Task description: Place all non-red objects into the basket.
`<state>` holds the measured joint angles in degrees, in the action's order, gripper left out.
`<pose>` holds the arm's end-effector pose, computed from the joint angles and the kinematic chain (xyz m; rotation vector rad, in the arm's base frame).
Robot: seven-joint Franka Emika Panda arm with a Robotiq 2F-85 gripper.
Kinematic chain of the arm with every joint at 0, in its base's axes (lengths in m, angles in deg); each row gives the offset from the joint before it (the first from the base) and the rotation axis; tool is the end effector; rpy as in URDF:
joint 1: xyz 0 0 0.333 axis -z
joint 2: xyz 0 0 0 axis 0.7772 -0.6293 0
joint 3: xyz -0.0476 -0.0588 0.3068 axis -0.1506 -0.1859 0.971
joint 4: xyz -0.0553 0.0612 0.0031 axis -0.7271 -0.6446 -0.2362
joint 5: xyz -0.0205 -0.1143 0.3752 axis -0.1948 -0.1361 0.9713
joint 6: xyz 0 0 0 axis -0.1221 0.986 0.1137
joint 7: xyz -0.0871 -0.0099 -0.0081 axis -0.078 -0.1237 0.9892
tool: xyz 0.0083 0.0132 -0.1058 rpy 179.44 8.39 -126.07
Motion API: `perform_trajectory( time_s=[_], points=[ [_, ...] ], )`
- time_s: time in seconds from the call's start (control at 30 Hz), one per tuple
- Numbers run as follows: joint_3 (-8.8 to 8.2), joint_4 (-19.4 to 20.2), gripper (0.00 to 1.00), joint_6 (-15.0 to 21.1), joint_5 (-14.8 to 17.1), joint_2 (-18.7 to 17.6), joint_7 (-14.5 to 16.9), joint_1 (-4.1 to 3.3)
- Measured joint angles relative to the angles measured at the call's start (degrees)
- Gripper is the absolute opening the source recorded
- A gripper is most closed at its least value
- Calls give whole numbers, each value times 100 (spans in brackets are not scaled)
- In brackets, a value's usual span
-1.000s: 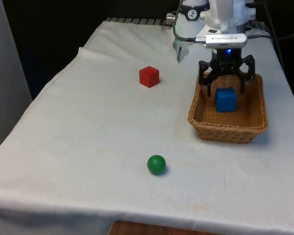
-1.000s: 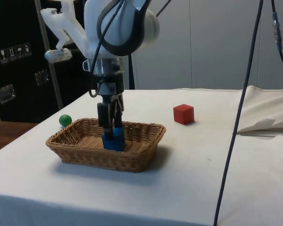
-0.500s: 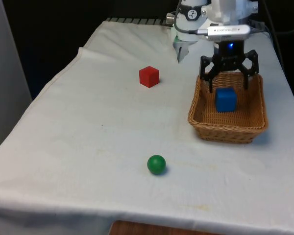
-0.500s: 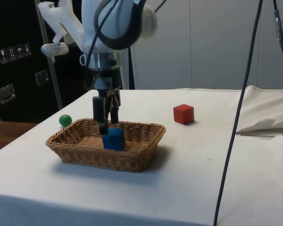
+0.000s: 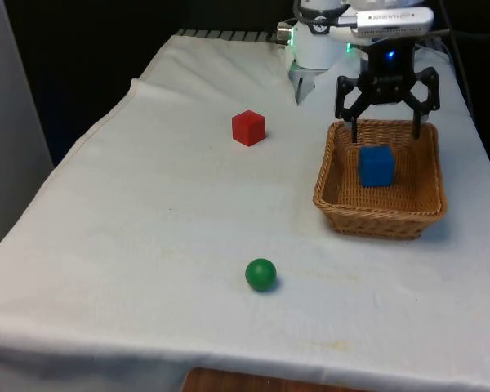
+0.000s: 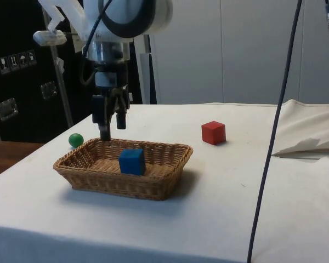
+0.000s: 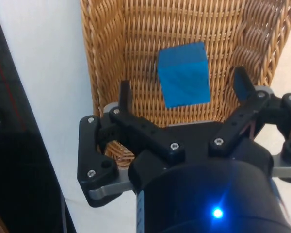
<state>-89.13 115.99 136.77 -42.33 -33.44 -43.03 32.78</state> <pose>0.5831 0.1020 0.2668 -3.0432 -0.1270 -0.1144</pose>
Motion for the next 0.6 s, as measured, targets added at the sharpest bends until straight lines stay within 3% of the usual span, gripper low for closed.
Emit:
perform_trajectory(
  time_s=[0.6],
  points=[
    [-138,-579,100,-189,0,-223,-92,86]
  ],
)
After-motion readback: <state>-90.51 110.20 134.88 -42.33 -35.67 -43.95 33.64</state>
